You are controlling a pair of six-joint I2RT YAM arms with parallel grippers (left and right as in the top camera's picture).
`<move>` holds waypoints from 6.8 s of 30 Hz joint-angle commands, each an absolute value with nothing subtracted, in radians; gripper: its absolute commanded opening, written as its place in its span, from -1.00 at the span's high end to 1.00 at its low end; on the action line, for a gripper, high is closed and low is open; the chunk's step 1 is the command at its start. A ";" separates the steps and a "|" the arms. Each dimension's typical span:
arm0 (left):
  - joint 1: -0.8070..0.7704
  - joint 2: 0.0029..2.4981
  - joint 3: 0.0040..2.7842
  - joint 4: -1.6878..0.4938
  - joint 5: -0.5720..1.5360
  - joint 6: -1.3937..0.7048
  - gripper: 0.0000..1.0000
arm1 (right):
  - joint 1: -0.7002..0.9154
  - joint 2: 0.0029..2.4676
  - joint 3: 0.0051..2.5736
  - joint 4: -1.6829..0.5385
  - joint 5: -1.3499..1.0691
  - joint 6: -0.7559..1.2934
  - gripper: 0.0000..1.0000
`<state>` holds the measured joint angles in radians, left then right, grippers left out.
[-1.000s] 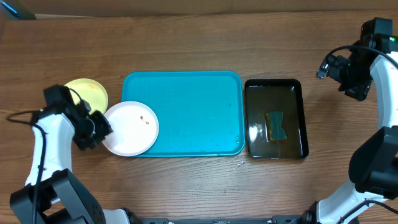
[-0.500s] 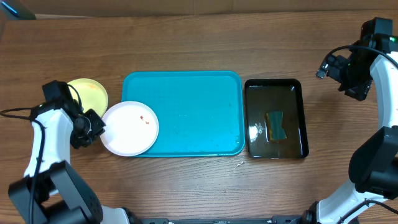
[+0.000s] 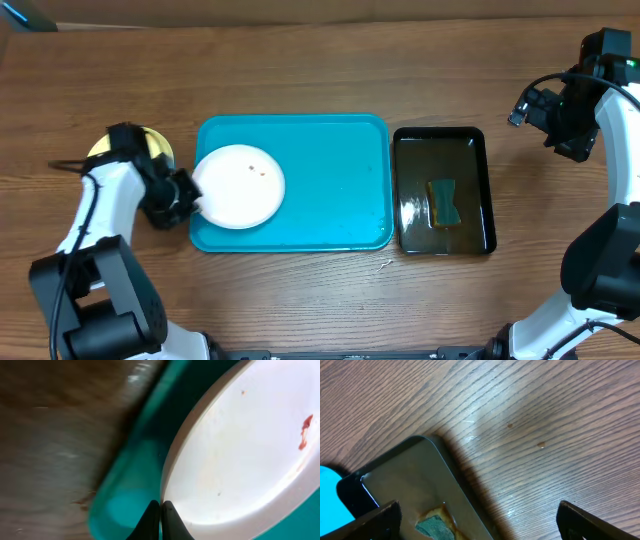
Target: Clean dirty plates on tray and stack at the side
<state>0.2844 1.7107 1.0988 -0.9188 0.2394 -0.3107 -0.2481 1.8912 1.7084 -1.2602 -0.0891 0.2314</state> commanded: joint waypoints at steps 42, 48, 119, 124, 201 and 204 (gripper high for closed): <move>-0.205 1.851 1.090 -0.542 0.078 -0.352 0.47 | -0.252 1.873 1.721 -1.258 -0.079 0.231 -1.00; -0.205 1.852 1.089 -0.542 0.078 -0.352 0.49 | -0.252 1.873 1.721 -1.198 -0.113 0.239 -1.00; -0.205 1.852 1.089 -0.552 0.078 -0.352 0.38 | 0.118 1.875 1.142 -0.828 -0.166 0.299 0.93; -0.205 1.852 1.089 -0.553 0.078 -0.352 0.27 | 0.113 1.874 1.218 -0.876 -0.200 0.299 -0.43; -0.205 1.852 1.084 -0.546 0.124 -0.344 0.92 | 0.249 1.874 1.410 -1.154 -0.037 0.234 0.93; -0.205 1.852 1.084 -0.545 0.124 -0.344 0.92 | 0.249 1.874 1.439 -1.153 -0.046 0.231 0.93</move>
